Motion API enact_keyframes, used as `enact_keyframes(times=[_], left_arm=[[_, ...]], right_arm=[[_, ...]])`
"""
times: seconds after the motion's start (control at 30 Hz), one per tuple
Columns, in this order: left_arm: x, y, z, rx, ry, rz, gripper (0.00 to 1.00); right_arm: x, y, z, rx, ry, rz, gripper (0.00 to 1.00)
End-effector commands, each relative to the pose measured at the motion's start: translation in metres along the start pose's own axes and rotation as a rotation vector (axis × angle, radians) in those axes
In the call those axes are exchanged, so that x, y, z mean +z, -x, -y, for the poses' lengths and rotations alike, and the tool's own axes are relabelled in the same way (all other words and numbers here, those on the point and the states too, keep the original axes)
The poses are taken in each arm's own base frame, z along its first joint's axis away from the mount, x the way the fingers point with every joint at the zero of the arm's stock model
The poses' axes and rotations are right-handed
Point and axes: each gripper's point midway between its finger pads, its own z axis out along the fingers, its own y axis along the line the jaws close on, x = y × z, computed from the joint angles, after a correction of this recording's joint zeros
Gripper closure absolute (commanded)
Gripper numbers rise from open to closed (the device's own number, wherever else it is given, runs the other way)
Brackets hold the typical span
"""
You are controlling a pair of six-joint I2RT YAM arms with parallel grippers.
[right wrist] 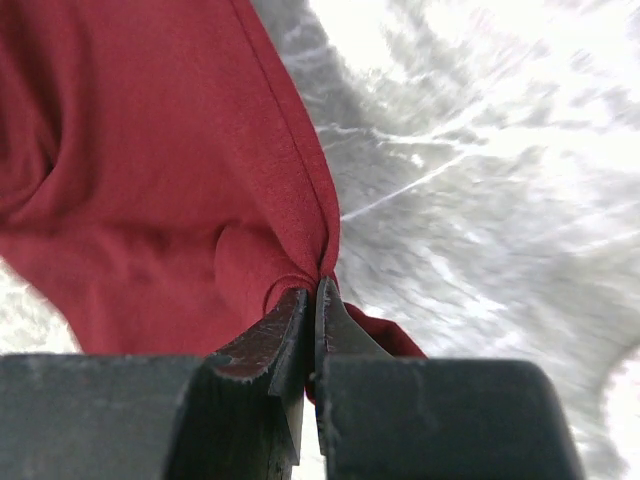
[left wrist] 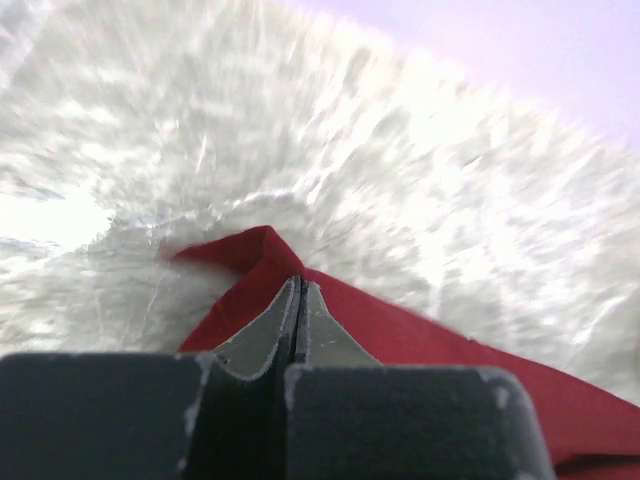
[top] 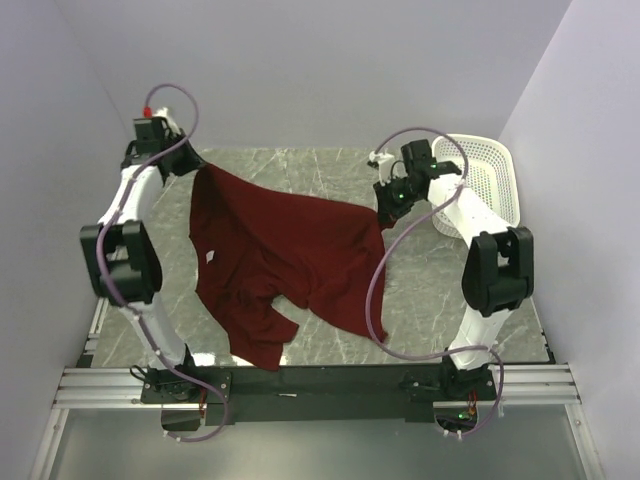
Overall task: Fold and stack the t-shirts
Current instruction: Flatten the tshirt out
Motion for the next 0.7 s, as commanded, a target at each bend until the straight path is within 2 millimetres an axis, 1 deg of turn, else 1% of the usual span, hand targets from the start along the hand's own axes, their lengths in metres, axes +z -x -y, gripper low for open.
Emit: enact_keyframes(times=[0.0, 0.03, 0.07, 0.1, 0.13, 0.17, 0.2, 0.23, 0.27, 0.3, 0.33, 0.37, 0.4, 0.43, 0.47, 0.5, 0.53, 0.57, 0.6, 0.63, 0.67], left_arm=[[-0.052, 0.05, 0.033, 0.005, -0.105, 0.194, 1.0], [-0.076, 0.063, 0.045, 0.001, -0.132, 0.249, 1.0], [-0.087, 0.064, 0.047, -0.005, -0.14, 0.269, 1.0], [-0.102, 0.072, 0.055, -0.003, -0.16, 0.309, 1.0], [-0.133, 0.085, 0.071, 0.018, -0.192, 0.376, 1.0], [-0.147, 0.086, 0.076, 0.019, -0.202, 0.406, 1.0], [-0.165, 0.091, 0.084, 0.024, -0.218, 0.446, 1.0], [-0.206, 0.106, 0.102, 0.04, -0.251, 0.549, 1.0], [-0.223, 0.109, 0.105, 0.039, -0.253, 0.589, 1.0], [-0.244, 0.115, 0.109, 0.03, -0.249, 0.645, 1.0], [-0.283, 0.121, 0.124, 0.048, -0.279, 0.729, 1.0], [-0.306, 0.124, 0.13, 0.054, -0.292, 0.779, 1.0], [-0.325, 0.125, 0.137, 0.047, -0.309, 0.82, 1.0], [-0.365, 0.128, 0.148, 0.054, -0.331, 0.904, 1.0], [-0.385, 0.13, 0.154, 0.056, -0.348, 0.952, 1.0], [-0.404, 0.129, 0.159, 0.05, -0.368, 0.991, 1.0], [-0.437, 0.127, 0.167, 0.051, -0.39, 1.053, 1.0], [-0.458, 0.128, 0.172, 0.055, -0.41, 1.109, 1.0], [-0.473, 0.127, 0.176, 0.051, -0.424, 1.136, 1.0], [-0.501, 0.126, 0.183, 0.062, -0.444, 1.187, 0.99], [-0.512, 0.126, 0.186, 0.056, -0.448, 1.207, 1.0]], right_arm=[[-0.059, 0.042, -0.005, -0.158, -0.047, 0.127, 1.0], [-0.077, 0.051, -0.008, -0.208, -0.061, 0.162, 1.0], [-0.091, 0.055, -0.011, -0.228, -0.071, 0.178, 1.0], [-0.119, 0.071, -0.016, -0.273, -0.106, 0.241, 1.0], [-0.135, 0.078, -0.019, -0.317, -0.128, 0.272, 1.0], [-0.151, 0.083, -0.025, -0.346, -0.147, 0.302, 1.0], [-0.185, 0.096, -0.036, -0.399, -0.189, 0.381, 1.0], [-0.204, 0.103, -0.042, -0.44, -0.216, 0.427, 1.0], [-0.223, 0.109, -0.05, -0.472, -0.239, 0.474, 1.0], [-0.258, 0.115, -0.066, -0.517, -0.281, 0.557, 1.0], [-0.278, 0.12, -0.076, -0.551, -0.303, 0.611, 1.0], [-0.296, 0.122, -0.086, -0.576, -0.316, 0.657, 1.0], [-0.332, 0.124, -0.104, -0.619, -0.351, 0.738, 1.0], [-0.349, 0.124, -0.115, -0.635, -0.36, 0.778, 1.0], [-0.366, 0.124, -0.127, -0.66, -0.361, 0.819, 1.0], [-0.4, 0.124, -0.145, -0.695, -0.398, 0.894, 1.0], [-0.415, 0.122, -0.154, -0.704, -0.409, 0.927, 1.0], [-0.43, 0.12, -0.162, -0.717, -0.428, 0.96, 1.0], [-0.456, 0.116, -0.175, -0.742, -0.465, 1.019, 1.0], [-0.466, 0.113, -0.181, -0.741, -0.473, 1.035, 1.0], [-0.477, 0.11, -0.187, -0.748, -0.483, 1.053, 1.0]])
